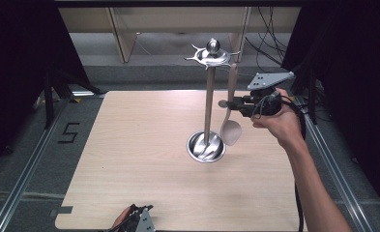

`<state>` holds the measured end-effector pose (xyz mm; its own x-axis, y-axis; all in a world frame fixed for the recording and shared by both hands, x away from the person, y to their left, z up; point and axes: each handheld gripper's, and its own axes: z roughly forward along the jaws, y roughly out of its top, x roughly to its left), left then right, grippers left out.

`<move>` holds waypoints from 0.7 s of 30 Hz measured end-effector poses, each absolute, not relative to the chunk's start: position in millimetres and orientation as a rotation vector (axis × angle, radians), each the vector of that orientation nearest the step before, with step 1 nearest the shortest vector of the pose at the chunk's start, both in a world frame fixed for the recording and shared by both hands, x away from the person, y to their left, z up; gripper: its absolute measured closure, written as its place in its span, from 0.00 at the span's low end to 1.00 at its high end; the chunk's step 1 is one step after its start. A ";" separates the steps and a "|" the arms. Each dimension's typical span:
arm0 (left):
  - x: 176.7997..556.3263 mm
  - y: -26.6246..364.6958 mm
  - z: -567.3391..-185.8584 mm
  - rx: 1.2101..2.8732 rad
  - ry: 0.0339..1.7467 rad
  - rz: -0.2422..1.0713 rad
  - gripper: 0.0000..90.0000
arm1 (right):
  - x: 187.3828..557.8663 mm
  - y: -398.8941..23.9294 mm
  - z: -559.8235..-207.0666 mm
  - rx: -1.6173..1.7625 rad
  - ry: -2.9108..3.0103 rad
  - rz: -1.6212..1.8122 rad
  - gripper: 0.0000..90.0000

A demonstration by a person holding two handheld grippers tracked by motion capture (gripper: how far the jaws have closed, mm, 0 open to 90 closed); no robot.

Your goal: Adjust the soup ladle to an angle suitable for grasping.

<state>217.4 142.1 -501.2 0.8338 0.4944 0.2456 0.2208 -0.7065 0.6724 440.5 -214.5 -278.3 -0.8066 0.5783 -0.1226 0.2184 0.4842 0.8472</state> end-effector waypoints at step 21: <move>217.6 142.3 -500.7 2.361 0.517 0.537 0.18 | 416.1 -230.5 -279.7 0.734 2.258 1.296 0.54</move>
<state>217.6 142.3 -500.7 0.8378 0.4901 0.2406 0.2219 -0.7083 0.6701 416.1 -230.5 -279.7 -0.7659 0.6343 -0.1054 0.2290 0.4223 0.8770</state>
